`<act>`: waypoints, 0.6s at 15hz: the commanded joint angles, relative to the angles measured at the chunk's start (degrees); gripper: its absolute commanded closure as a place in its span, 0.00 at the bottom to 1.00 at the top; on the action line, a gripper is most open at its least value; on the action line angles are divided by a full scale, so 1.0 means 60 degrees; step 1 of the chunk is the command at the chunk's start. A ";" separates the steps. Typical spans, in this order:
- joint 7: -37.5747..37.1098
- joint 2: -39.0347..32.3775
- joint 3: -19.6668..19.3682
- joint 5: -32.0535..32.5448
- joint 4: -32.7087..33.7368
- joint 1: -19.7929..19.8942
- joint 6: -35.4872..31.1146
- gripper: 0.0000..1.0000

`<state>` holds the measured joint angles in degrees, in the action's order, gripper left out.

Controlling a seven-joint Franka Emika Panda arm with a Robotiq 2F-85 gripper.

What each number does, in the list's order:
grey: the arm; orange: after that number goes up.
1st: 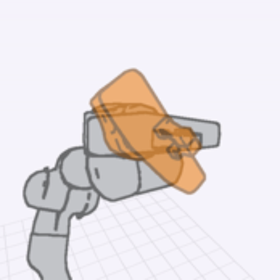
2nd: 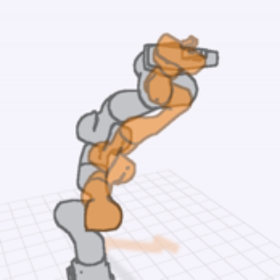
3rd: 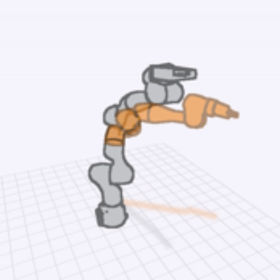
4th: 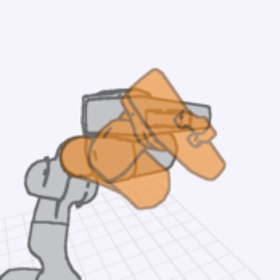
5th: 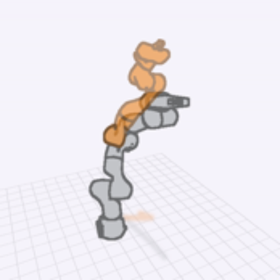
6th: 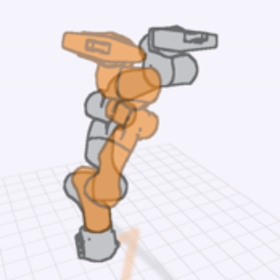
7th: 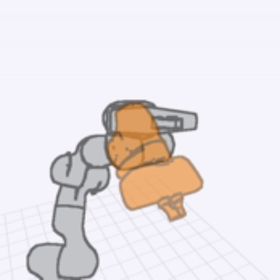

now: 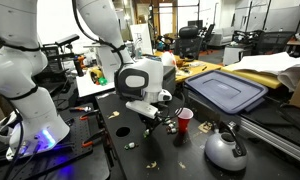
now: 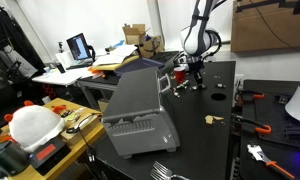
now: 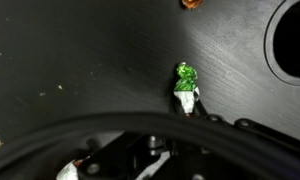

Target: Put two sweets into the red cup

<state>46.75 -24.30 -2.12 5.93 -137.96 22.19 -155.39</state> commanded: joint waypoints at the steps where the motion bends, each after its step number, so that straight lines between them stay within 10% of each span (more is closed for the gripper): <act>1: -0.0512 0.0635 -0.0533 0.0403 -0.0426 -0.0566 0.0045 0.97; 9: -0.2102 0.1367 -0.1409 0.1904 -0.0393 -0.1538 0.0059 0.97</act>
<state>38.03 -19.60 -8.82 13.86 -138.55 14.98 -155.40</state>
